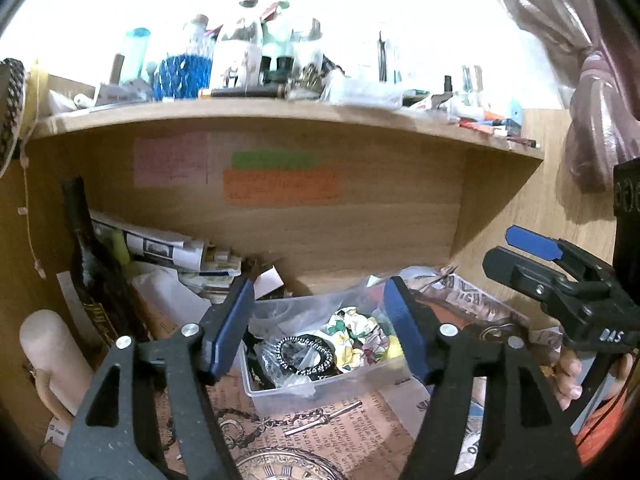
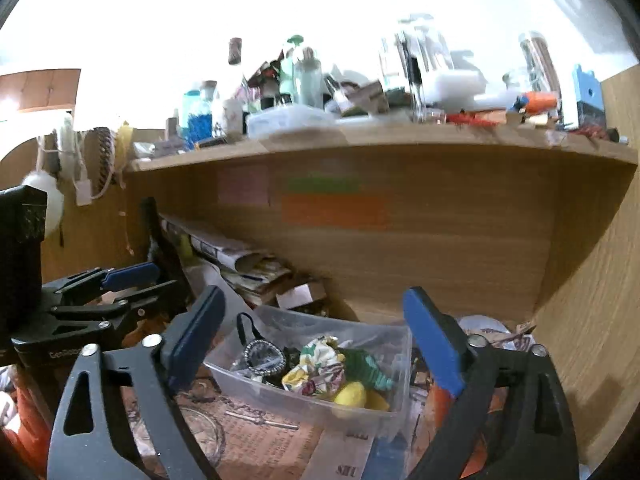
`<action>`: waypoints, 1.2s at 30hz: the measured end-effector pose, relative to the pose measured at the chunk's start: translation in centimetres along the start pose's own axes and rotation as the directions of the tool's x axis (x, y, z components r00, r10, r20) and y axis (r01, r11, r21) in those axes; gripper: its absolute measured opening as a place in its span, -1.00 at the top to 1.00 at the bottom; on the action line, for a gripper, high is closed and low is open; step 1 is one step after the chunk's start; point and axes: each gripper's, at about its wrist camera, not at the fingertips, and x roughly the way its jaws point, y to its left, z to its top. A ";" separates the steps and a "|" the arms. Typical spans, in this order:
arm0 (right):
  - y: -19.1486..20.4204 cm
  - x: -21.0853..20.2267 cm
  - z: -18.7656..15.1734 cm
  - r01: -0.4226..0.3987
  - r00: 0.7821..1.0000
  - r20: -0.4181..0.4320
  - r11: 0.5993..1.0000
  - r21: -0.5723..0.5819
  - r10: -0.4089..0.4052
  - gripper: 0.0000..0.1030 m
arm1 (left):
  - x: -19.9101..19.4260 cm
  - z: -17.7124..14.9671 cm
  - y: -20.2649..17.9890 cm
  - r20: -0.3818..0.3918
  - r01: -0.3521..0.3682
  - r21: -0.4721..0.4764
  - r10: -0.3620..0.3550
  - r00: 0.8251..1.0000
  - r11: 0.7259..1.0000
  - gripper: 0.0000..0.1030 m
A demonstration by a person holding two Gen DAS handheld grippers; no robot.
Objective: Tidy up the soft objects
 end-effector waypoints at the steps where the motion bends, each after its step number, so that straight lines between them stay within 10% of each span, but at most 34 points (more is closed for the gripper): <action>1: 0.2 -0.3 -0.1 0.003 1.000 0.012 1.000 -0.002 -0.003 -0.96 | -0.3 0.0 -0.1 0.008 -0.003 -0.001 0.003 1.000 1.000 -0.63; 7: 0.8 -1.4 -0.2 0.008 0.999 0.034 1.000 0.000 -0.008 -1.00 | -2.3 0.0 -0.6 0.060 -0.031 -0.007 0.031 0.998 0.999 -0.96; 36: 0.5 -2.2 -0.7 0.018 0.999 0.027 0.999 0.033 -0.019 -1.00 | -2.6 -0.3 -1.5 0.056 -0.060 0.012 0.059 0.997 0.998 -0.99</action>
